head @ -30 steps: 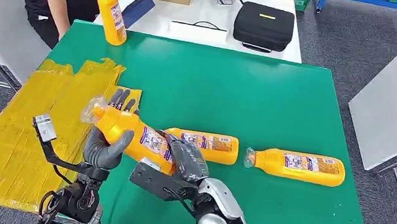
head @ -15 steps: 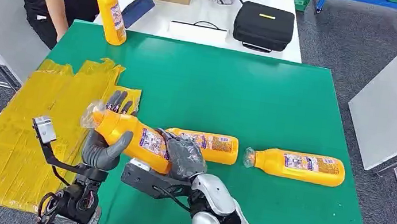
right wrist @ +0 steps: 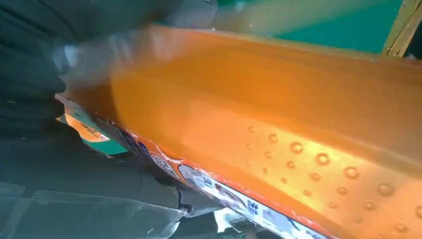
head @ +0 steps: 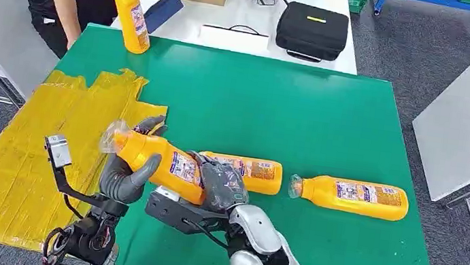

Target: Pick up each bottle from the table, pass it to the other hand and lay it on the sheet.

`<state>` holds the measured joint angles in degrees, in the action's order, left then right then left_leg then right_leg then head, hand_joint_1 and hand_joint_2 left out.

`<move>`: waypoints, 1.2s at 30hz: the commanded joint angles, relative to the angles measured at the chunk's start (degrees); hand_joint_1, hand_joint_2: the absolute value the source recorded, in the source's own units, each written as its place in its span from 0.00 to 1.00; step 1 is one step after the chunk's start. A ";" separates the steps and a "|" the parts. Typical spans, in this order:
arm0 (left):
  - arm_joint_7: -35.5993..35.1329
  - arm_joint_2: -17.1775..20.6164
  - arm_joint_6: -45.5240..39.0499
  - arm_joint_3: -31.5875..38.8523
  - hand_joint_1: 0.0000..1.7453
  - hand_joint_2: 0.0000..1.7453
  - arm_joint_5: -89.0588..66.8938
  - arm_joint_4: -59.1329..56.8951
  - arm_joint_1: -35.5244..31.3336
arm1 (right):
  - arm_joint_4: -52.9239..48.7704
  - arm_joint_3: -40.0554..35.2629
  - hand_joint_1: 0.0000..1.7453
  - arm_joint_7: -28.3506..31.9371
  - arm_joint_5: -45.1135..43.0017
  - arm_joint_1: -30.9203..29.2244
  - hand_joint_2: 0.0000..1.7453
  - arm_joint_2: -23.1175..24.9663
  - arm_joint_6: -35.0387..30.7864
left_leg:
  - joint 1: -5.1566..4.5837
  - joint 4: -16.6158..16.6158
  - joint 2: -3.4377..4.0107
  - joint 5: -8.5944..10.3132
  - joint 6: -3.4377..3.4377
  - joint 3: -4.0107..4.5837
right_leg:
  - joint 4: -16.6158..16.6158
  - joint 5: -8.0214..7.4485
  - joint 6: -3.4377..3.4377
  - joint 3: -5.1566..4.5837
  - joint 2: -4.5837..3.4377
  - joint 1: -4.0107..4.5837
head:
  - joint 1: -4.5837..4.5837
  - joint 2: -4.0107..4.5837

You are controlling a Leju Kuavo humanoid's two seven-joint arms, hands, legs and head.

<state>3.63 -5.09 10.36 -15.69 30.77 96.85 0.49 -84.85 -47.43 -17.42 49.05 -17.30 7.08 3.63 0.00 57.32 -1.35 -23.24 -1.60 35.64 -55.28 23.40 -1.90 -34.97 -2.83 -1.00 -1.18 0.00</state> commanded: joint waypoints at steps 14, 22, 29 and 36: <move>-1.58 3.06 2.01 -5.91 0.00 1.00 -0.30 0.87 -0.05 | -0.97 2.14 1.00 -3.05 1.49 -1.69 1.00 -0.05 -0.51 | -0.02 0.00 0.04 -0.06 0.09 -0.17 | -0.03 0.08 0.09 0.18 0.25 0.03 | 0.00 0.00; -0.71 3.43 0.60 -6.05 0.08 1.00 -0.41 1.45 0.17 | -5.13 1.22 1.00 -4.36 0.88 -1.15 1.00 -1.28 0.88 | -0.01 -0.01 0.04 -0.04 0.07 -0.11 | 0.00 0.04 0.07 0.12 0.18 0.03 | 0.00 0.00; 0.28 3.74 -0.80 -6.08 1.00 1.00 -1.53 2.07 0.18 | -6.12 0.40 1.00 -4.75 0.71 -1.00 1.00 -1.89 1.16 | -0.01 -0.02 0.04 -0.04 0.07 -0.13 | 0.00 0.05 0.07 0.15 0.19 0.02 | 0.00 0.00; 1.13 3.91 -2.20 -5.95 1.00 1.00 -2.54 2.65 0.25 | -7.31 -0.48 1.00 -5.11 0.37 -0.74 1.00 -2.53 1.30 | -0.02 -0.02 0.06 -0.08 0.09 -0.21 | -0.01 0.08 0.09 0.22 0.21 0.03 | 0.00 0.00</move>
<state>4.77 -2.99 8.61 -19.45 28.83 100.02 0.99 -91.63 -45.53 -22.16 49.68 -16.43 6.62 4.50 0.00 57.31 -1.36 -23.25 -1.60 35.65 -55.28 23.40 -1.90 -34.96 -2.82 -1.00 -1.18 0.00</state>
